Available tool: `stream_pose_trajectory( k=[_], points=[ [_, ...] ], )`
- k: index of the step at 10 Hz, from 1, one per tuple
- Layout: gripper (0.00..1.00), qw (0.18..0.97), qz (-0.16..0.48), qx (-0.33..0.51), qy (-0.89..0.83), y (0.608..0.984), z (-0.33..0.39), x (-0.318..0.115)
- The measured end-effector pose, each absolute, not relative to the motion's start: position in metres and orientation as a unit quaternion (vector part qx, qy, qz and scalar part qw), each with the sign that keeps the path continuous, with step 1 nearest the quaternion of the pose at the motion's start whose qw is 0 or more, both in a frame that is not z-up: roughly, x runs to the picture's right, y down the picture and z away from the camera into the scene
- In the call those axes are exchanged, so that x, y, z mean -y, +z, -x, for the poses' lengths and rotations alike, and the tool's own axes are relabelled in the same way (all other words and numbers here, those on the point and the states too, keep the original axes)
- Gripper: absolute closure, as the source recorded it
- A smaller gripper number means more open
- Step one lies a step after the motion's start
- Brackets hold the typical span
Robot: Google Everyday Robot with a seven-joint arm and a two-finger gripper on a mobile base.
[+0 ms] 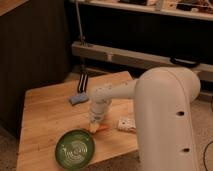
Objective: Drag the pepper across the table
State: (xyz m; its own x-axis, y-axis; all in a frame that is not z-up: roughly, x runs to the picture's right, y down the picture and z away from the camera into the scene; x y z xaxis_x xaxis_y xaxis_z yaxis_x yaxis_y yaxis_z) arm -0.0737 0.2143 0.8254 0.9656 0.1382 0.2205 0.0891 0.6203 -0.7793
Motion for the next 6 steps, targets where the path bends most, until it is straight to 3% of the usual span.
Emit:
stream_pose_trajectory(
  k=[6],
  points=[
    [0.73, 0.891, 0.436, 0.122, 0.035, 0.818, 0.045, -0.223]
  ],
)
